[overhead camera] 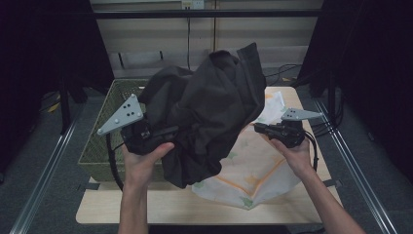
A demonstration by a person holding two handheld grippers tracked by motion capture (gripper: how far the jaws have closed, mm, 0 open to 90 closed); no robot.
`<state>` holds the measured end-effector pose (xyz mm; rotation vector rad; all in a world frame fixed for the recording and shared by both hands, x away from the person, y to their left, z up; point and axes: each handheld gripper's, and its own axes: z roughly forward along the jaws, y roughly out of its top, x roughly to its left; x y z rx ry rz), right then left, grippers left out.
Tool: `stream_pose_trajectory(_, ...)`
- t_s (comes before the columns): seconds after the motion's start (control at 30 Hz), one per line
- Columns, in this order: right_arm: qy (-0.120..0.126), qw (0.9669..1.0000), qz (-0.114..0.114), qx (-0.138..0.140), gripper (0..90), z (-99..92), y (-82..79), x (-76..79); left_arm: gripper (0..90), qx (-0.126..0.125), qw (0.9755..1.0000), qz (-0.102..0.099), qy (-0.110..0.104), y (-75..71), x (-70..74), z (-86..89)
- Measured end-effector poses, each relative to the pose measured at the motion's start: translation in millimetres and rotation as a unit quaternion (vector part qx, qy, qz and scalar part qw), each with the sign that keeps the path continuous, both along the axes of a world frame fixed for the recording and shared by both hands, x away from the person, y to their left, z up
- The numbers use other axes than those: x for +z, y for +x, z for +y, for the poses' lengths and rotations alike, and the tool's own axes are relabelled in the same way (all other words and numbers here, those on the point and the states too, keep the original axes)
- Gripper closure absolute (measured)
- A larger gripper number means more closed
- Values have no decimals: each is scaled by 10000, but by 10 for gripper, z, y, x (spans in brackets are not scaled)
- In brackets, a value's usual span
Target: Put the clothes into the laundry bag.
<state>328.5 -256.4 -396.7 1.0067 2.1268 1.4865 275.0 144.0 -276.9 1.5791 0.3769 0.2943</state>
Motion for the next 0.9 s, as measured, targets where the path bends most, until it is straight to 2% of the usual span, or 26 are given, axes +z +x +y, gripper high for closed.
stream_pose_trajectory(0.2,-8,10000,7,25,887,10,7,-8,592,-248,9995,178,1,-4,-225,-118)
stream_pose_trajectory(0.4,-3,10000,3,22,887,7,20,-19,591,-474,9983,293,180,-14,-411,-251)
stream_pose_trajectory(0.47,21,10000,55,41,887,2,24,-25,590,-585,9976,343,164,-30,-492,-314)
stream_pose_trajectory(0.5,48,10000,66,42,887,2,26,-30,590,-630,9971,345,254,-31,-525,-334)
stream_pose_trajectory(0.53,60,9999,75,47,887,2,27,-33,590,-668,9967,388,239,-31,-563,-367)
stream_pose_trajectory(0.67,49,9999,97,64,887,9,20,-38,590,-856,9946,442,395,-1,-712,-487)
stream_pose_trajectory(0.9,-21,9998,185,61,887,6,46,-106,588,-978,9914,569,661,68,-1014,-621)
